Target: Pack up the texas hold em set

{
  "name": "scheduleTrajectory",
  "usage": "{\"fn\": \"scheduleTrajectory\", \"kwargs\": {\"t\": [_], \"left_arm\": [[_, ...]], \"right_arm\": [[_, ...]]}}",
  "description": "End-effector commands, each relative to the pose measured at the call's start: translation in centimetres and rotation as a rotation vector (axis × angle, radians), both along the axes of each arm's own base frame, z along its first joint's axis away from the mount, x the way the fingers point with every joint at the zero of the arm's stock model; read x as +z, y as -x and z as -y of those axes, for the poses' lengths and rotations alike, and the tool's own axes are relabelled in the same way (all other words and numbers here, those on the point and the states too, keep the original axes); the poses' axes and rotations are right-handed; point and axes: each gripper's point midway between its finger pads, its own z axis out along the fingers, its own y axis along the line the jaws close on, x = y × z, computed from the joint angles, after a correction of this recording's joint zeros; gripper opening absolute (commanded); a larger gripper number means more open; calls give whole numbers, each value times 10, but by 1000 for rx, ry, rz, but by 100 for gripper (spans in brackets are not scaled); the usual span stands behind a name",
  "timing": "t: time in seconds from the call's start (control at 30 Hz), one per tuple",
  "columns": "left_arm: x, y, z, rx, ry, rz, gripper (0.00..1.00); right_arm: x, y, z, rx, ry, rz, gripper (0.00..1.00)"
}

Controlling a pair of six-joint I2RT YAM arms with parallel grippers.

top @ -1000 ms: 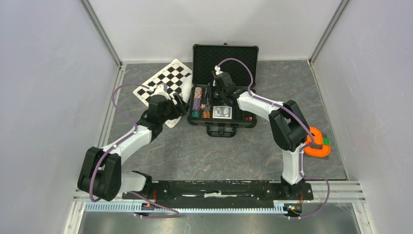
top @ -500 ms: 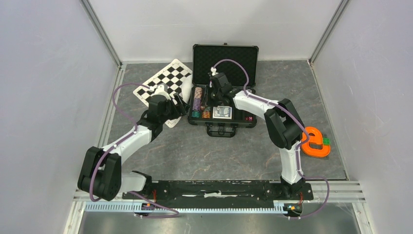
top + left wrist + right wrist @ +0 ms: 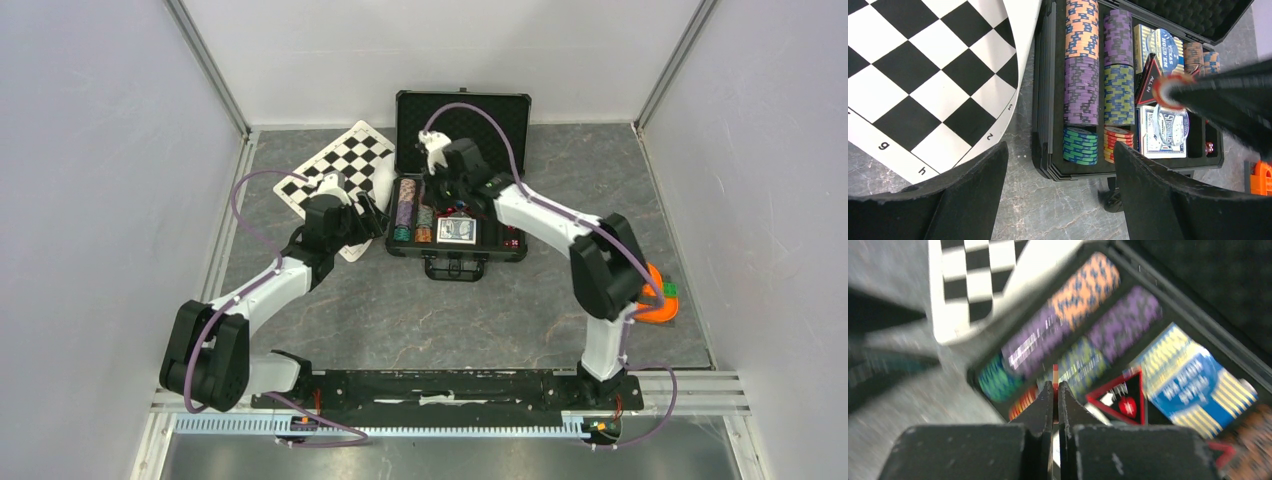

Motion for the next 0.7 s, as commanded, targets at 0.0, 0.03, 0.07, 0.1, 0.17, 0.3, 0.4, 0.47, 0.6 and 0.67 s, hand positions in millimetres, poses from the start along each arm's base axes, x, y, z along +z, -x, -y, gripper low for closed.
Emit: {"fn": "scheduleTrajectory", "kwargs": {"t": [0.0, 0.03, 0.07, 0.1, 0.17, 0.3, 0.4, 0.47, 0.6, 0.67], "left_arm": [[14, -5, -5, 5, -17, 84, 83], [15, -5, -5, 5, -16, 91, 83], [16, -5, -5, 2, -14, 96, 83], [16, -4, -4, 0, -10, 101, 83], [16, -4, -4, -3, -4, 108, 83], [15, -2, -4, -10, -9, 111, 83], [15, -2, -4, -14, -9, 115, 83], [15, -2, -3, -16, -11, 118, 83], [15, -2, -4, -16, -12, 121, 83], [14, -2, -3, -17, -11, 118, 83]], "right_arm": [[32, 27, 23, 324, 132, 389, 0], [33, 31, 27, 346, 146, 427, 0], [32, 34, 30, 363, 165, 447, 0], [39, 33, 29, 385, 164, 496, 0], [39, 38, 26, 455, 176, 524, 0], [28, 45, 15, 600, 199, 511, 0], [17, 39, 13, 619, 237, 506, 0], [12, 35, 14, 619, 263, 513, 0], [6, 40, 12, 672, 288, 540, 0], [1, 41, 11, 686, 300, 531, 0]]}}
